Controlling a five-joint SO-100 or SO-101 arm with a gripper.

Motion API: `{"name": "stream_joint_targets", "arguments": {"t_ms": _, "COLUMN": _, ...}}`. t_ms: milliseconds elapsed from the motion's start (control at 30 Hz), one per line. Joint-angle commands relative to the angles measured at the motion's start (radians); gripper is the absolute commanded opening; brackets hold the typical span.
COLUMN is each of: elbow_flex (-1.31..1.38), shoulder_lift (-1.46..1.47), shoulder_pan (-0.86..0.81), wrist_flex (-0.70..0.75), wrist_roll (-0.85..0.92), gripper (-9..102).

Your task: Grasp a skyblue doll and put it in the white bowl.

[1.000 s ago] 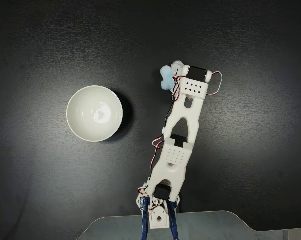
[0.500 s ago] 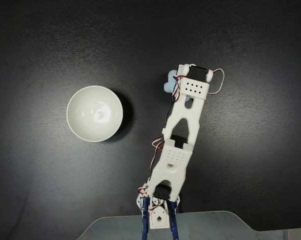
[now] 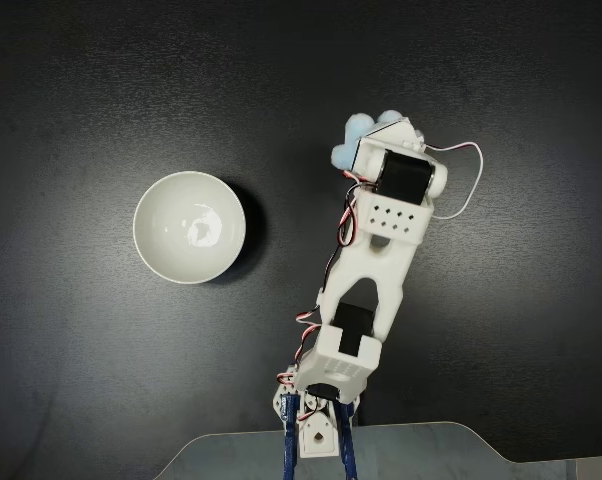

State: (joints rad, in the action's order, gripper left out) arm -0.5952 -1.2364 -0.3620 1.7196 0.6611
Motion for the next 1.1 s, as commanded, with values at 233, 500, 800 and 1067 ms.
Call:
{"name": "stream_joint_targets", "arguments": {"t_ms": 233, "elbow_flex": -0.169, "shoulder_lift": -0.508, "shoulder_pan": 0.187, "wrist_flex": 0.057, "wrist_roll": -0.051, "gripper": -2}}
{"name": "stream_joint_targets", "arguments": {"t_ms": 500, "elbow_flex": -0.347, "shoulder_lift": -0.623, "shoulder_pan": 0.560, "wrist_flex": 0.055, "wrist_roll": -0.103, "gripper": -2}}
{"name": "stream_joint_targets", "arguments": {"t_ms": 800, "elbow_flex": -0.383, "shoulder_lift": -0.571, "shoulder_pan": 0.853, "wrist_flex": 0.054, "wrist_roll": -0.293, "gripper": -2}}
{"name": "stream_joint_targets", "arguments": {"t_ms": 1067, "elbow_flex": -0.580, "shoulder_lift": -0.393, "shoulder_pan": 0.916, "wrist_flex": 0.051, "wrist_roll": -0.318, "gripper": -2}}
